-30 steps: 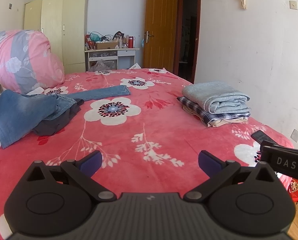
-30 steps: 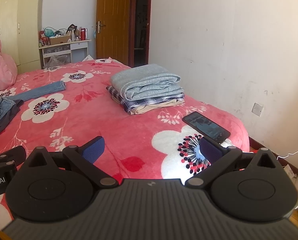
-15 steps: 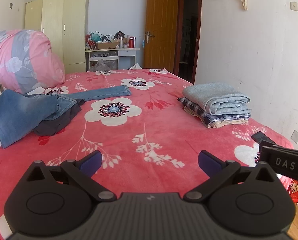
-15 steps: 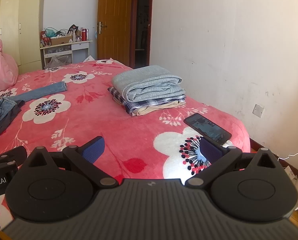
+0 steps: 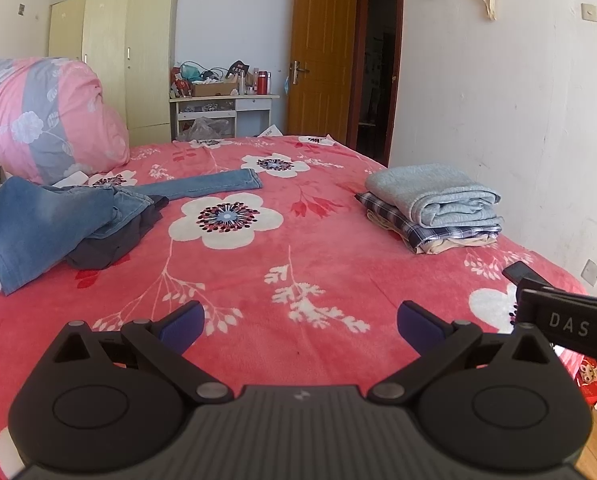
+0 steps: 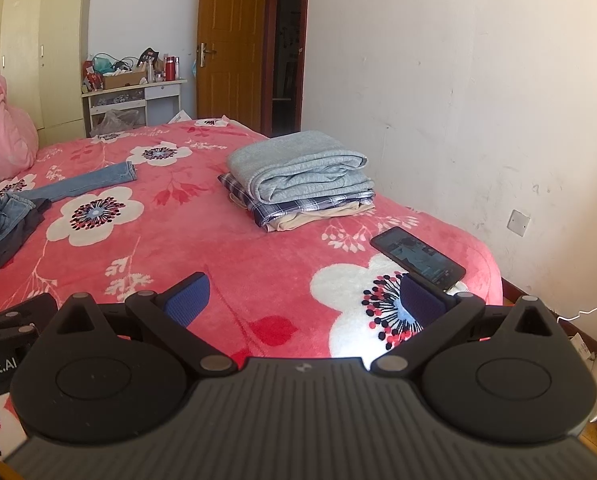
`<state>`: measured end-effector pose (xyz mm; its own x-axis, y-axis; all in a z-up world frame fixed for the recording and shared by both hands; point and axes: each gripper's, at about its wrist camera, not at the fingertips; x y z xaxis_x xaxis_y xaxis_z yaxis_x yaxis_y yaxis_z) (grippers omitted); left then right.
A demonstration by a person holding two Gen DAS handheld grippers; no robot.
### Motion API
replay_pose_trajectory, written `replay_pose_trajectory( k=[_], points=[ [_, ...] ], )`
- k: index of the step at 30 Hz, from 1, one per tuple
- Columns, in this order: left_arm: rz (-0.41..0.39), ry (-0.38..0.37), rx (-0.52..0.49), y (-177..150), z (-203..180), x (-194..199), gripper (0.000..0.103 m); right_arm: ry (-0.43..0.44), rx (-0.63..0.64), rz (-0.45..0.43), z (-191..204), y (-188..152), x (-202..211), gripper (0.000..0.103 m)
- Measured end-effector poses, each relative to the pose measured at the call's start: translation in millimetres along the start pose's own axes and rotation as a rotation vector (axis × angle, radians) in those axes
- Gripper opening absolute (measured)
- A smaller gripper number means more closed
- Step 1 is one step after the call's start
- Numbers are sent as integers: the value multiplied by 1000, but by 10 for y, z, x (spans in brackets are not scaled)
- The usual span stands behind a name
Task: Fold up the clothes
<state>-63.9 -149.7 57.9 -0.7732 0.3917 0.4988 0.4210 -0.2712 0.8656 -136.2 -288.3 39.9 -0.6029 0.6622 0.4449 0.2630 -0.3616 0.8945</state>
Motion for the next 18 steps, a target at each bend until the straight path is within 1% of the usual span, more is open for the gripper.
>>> replay_pose_trajectory(
  k=[18],
  points=[
    [5,-1,4,-20,19,4,103,0,-1,4,17,-15,12,102]
  ],
)
Point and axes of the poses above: each gripper's, at about its wrist camera, not at the fingertips, and x roughly against the way its jaws point, z to its left, y to its top, and after that the axes turned 5 degrees about -x, right-handed
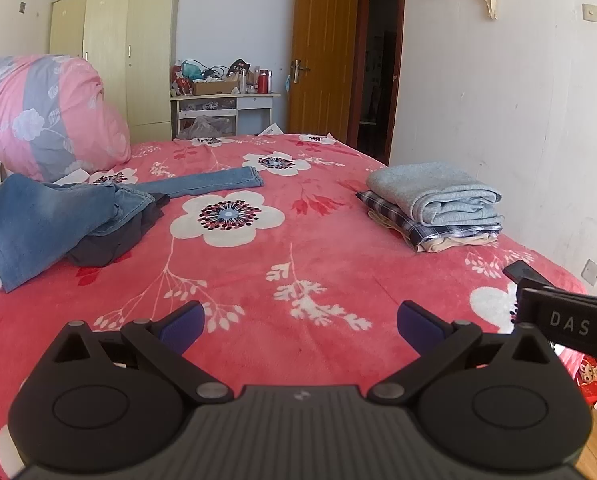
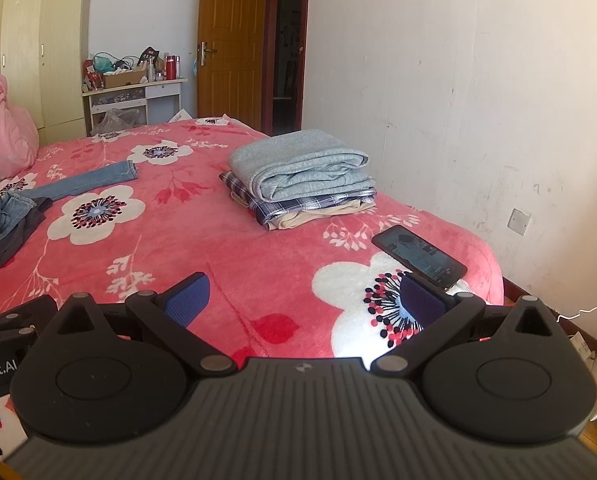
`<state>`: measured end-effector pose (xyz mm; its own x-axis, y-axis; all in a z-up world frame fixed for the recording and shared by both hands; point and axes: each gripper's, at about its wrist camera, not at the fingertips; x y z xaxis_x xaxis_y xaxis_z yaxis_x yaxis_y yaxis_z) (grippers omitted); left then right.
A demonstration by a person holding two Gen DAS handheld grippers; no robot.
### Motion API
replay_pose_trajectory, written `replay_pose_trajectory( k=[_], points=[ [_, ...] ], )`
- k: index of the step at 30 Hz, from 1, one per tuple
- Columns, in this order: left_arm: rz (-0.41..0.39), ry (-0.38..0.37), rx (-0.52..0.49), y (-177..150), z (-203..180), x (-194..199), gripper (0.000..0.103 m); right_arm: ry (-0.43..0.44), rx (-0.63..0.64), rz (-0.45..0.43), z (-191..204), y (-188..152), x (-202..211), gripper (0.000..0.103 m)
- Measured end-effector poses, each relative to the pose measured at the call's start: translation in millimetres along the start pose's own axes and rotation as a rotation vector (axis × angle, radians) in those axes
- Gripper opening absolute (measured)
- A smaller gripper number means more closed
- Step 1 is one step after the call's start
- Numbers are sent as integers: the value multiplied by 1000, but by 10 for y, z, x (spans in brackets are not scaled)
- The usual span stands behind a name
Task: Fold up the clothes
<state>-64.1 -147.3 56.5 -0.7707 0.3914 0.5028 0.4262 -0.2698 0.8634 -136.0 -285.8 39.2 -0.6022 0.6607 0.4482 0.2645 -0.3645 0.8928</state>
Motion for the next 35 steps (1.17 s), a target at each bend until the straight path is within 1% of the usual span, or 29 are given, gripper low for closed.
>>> replay_pose_trajectory(
  k=[35],
  points=[
    [0,-1,3,12,8,4,103,6,-5,-1,14,4,28,102]
  ],
)
Point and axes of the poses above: each gripper's, at about its wrist camera, not at the fingertips, and x roughly against the way its jaws point, z to its left, y to its top, and after that the axes turned 5 degrees about -x, right-handed
